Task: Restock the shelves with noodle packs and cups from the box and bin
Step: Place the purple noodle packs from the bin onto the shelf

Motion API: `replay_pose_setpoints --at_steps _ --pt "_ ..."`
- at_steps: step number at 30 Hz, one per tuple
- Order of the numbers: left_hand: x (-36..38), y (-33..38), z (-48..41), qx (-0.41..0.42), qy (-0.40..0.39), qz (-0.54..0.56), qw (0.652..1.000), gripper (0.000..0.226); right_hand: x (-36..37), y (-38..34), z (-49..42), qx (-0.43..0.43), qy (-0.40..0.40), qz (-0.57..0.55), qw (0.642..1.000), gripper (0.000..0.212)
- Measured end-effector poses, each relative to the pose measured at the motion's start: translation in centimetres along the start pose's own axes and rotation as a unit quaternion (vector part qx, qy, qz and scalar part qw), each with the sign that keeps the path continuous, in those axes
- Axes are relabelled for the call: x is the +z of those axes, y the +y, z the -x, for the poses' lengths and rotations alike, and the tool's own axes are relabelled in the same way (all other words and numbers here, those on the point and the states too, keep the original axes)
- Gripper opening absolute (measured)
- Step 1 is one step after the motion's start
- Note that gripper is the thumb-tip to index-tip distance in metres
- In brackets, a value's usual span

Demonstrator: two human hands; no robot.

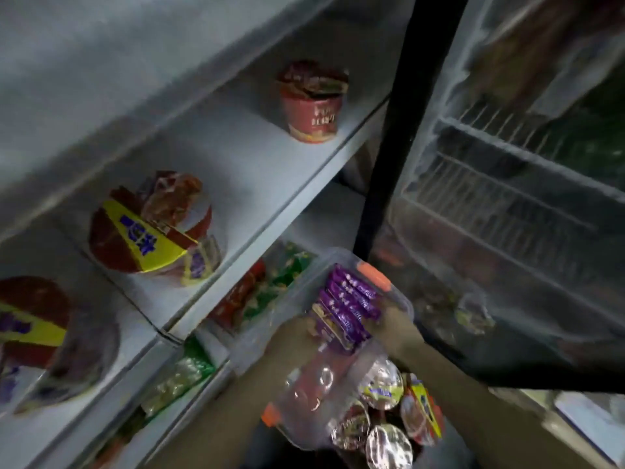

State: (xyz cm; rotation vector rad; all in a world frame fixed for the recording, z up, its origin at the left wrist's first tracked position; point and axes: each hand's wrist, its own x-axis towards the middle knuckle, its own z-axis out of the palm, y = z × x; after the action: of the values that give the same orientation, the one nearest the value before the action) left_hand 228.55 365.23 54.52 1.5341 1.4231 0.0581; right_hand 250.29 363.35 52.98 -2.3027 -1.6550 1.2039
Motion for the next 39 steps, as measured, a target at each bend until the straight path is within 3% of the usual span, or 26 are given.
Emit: replay_pose_setpoints --at_steps 2,5,6,11,15,19,23,27,31,34,36,39 --pt "1.9 -2.7 -2.8 -0.058 -0.039 -0.038 0.997 0.028 3.2 1.0 -2.8 0.029 -0.04 0.026 0.998 0.044" --pt "4.4 -5.7 -6.2 -0.101 -0.058 -0.038 0.992 0.08 7.7 2.1 -6.3 0.062 -0.073 0.05 0.994 0.039" --pt "4.9 -6.4 -6.8 -0.112 -0.064 -0.038 0.991 0.083 9.1 2.7 -7.3 0.075 -0.079 0.055 0.993 0.038" --pt "7.3 -9.1 -7.7 -0.128 -0.111 -0.056 0.984 0.052 12.6 2.6 -8.6 0.135 -0.078 0.107 0.982 0.048" --pt "8.2 -10.0 -7.2 -0.131 -0.1 -0.056 0.985 0.056 14.3 2.4 -8.7 0.143 -0.025 0.123 0.982 0.049" --pt "8.6 -10.0 -6.3 -0.124 -0.102 -0.058 0.985 0.053 14.7 1.8 -8.5 0.118 -0.027 0.128 0.984 0.043" --pt "8.2 -9.2 -4.5 -0.087 -0.076 -0.02 0.993 0.053 14.8 0.7 -8.2 0.143 -0.07 0.014 0.987 0.035" --pt "6.9 -8.8 -2.7 -0.021 -0.002 -0.017 1.0 0.068 12.8 -3.2 -6.8 0.133 -0.073 -0.125 0.98 0.007" --pt "5.9 -9.5 -2.2 -0.036 0.092 -0.014 0.995 0.074 9.4 -7.4 -4.8 0.141 -0.076 -0.239 0.958 0.01" --pt "4.1 -7.6 -1.2 -0.021 0.177 0.035 0.983 0.047 6.7 -9.7 -2.7 0.104 -0.11 -0.342 0.928 0.008" --pt "2.4 -6.5 -0.5 -0.002 0.218 0.075 0.973 0.038 5.3 -10.4 -1.3 0.023 -0.114 -0.394 0.912 0.018" --pt "-1.2 -4.6 1.8 0.018 0.204 0.139 0.969 0.032 2.8 -9.9 0.6 -0.117 -0.005 -0.26 0.959 0.034"
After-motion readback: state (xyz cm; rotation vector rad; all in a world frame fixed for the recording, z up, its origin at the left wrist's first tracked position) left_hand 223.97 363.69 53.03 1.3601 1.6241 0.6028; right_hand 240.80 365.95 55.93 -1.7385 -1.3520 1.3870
